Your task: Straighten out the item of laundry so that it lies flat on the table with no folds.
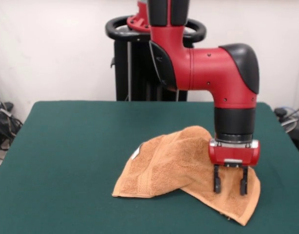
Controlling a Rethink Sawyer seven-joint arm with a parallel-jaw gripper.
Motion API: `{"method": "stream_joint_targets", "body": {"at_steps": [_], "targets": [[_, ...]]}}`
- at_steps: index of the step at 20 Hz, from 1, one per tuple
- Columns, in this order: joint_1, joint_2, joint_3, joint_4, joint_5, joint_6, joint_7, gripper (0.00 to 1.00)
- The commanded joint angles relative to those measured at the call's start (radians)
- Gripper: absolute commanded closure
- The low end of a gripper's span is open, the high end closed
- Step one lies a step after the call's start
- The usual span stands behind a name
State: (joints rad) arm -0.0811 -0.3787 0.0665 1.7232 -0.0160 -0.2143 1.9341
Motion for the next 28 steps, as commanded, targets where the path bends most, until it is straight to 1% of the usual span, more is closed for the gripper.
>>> {"method": "stream_joint_targets", "body": {"at_steps": [1,2,4,7,13,16,19,21,25,28], "targets": [[0.027,-0.106,0.068,0.089,0.048,0.144,0.177,0.00],[0.034,-0.133,0.061,0.090,0.058,0.177,0.172,0.00],[0.020,-0.160,0.073,0.092,0.054,0.206,0.159,0.00],[0.011,-0.153,0.081,0.088,0.052,0.189,0.166,0.00],[0.036,-0.170,0.038,0.083,0.063,0.191,0.171,0.00],[0.057,-0.187,-0.015,0.093,0.075,0.215,0.167,0.00],[0.103,-0.193,-0.114,0.095,0.082,0.228,0.153,0.00],[0.111,-0.184,-0.149,0.102,0.073,0.228,0.142,0.00],[0.067,-0.183,-0.156,0.131,0.018,0.196,0.116,0.00],[0.064,-0.190,-0.174,0.145,0.006,0.193,0.111,0.00]]}}
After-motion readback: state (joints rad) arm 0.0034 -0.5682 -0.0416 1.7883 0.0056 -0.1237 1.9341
